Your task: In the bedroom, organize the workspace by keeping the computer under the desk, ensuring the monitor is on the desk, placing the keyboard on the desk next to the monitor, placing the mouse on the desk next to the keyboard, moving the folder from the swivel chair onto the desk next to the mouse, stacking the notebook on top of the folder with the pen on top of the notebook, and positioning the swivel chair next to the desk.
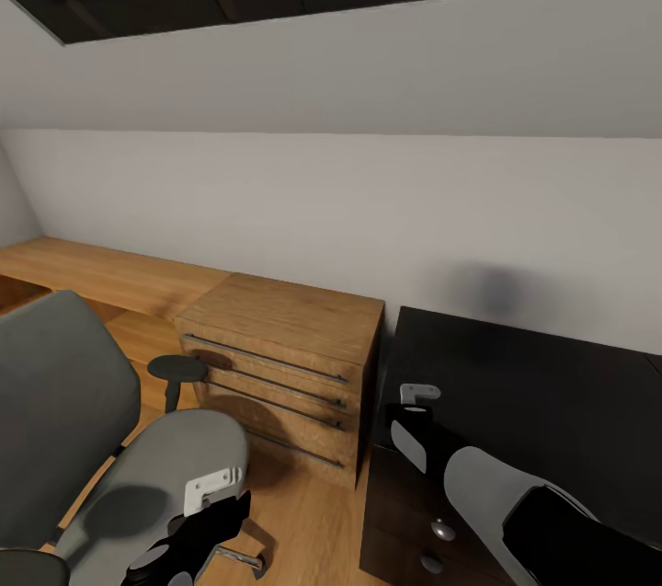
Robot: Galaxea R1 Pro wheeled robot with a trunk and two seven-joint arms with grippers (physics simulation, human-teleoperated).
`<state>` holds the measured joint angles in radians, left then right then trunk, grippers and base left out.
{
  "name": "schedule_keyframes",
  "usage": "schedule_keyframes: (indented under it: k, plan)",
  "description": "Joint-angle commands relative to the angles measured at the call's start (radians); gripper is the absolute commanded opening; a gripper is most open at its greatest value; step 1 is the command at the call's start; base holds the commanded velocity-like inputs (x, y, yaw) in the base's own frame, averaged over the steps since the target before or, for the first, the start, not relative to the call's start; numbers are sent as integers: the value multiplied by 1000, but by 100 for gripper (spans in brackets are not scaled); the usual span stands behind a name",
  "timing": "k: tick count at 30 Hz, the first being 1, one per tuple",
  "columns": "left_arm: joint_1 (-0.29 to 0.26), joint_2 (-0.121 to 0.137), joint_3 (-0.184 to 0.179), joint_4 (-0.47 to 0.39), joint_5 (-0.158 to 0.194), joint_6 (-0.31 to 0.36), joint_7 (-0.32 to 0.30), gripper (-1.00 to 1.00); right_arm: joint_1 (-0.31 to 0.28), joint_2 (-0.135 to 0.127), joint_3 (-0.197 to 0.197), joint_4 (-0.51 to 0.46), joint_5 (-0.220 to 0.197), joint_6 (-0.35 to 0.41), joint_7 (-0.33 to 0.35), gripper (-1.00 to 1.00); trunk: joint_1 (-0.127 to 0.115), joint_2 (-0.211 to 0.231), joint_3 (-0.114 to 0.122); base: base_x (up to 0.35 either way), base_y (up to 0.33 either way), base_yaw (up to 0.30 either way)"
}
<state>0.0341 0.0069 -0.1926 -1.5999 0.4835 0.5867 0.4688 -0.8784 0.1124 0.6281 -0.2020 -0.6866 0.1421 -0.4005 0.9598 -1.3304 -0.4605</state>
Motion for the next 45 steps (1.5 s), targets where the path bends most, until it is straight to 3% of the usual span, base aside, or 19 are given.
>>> schedule_keyframes:
  k: [1,45]
  plan:
    - [0,1,-2,-2,10,1,10,100,-1,0,8,-2,-7,5,-7,-100,0,-1,-1,0,0,0]
    - [0,2,-2,2,9,1,10,100,-1,-7,8,-106,-7,6,-32,-100,0,-1,-1,0,0,0]
